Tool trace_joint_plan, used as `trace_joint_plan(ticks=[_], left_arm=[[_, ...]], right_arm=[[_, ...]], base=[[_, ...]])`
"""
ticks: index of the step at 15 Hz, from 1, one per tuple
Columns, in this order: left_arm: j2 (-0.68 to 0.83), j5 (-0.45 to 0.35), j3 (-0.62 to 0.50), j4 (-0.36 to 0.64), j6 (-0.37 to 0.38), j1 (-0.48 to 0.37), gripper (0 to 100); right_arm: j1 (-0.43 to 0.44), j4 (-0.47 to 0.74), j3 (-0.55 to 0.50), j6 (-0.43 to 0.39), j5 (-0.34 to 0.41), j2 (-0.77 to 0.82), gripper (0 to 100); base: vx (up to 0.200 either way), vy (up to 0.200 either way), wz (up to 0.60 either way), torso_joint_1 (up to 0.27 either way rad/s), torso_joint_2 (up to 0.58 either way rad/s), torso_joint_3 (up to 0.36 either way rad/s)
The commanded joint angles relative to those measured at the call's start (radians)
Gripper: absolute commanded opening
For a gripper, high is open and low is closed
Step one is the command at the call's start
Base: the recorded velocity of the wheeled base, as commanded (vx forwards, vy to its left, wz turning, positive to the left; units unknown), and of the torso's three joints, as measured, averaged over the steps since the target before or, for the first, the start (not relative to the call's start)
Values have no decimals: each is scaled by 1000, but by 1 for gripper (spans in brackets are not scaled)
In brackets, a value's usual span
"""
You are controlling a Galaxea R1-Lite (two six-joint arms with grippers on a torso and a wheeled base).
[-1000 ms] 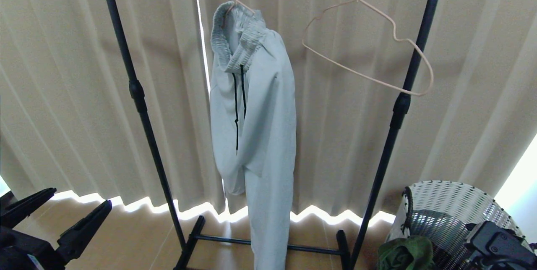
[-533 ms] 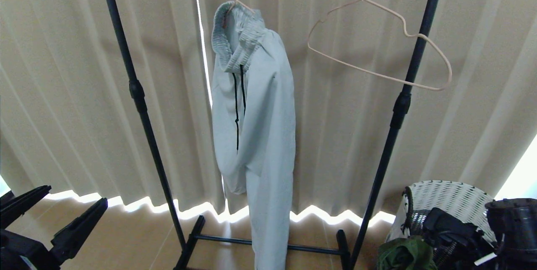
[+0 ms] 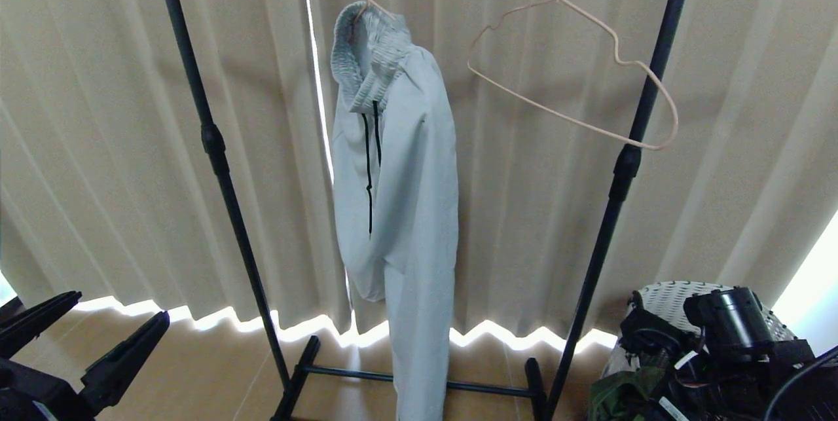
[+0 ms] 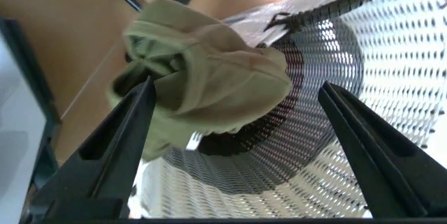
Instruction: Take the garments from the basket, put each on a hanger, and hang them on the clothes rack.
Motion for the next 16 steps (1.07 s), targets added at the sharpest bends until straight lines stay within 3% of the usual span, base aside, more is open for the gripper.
trace_joint_plan(ticks=[1, 3, 5, 7, 8, 12, 16], left_arm=[[0, 0, 1, 0, 1, 0, 100], [-1, 0, 0, 0, 1, 0, 100], [-3, 0, 1, 0, 2, 0, 100], [-4, 2, 1, 0, 4, 0, 100], [-14, 0, 0, 0, 2, 0, 100], [-15, 0, -2, 0, 4, 0, 100], [-14, 0, 1, 0, 4, 0, 100]], right_arm=[[-7, -19, -15, 3, -3, 64, 100], [-9, -76, -14, 3, -11, 104, 100], [-9, -155, 0, 4, -84, 144, 100], [-12, -178, 6, 4, -86, 150, 100], [-18, -178, 8, 3, -86, 146, 0], [-21, -203, 31, 4, -86, 118, 0], [13, -327, 144, -2, -86, -91, 0]], base=[[0, 0, 0, 0, 0, 0], [0, 0, 0, 0, 0, 0], [0, 0, 0, 0, 0, 0], [0, 0, 0, 0, 0, 0], [0, 0, 0, 0, 0, 0], [0, 0, 0, 0, 0, 0], [0, 0, 0, 0, 0, 0]])
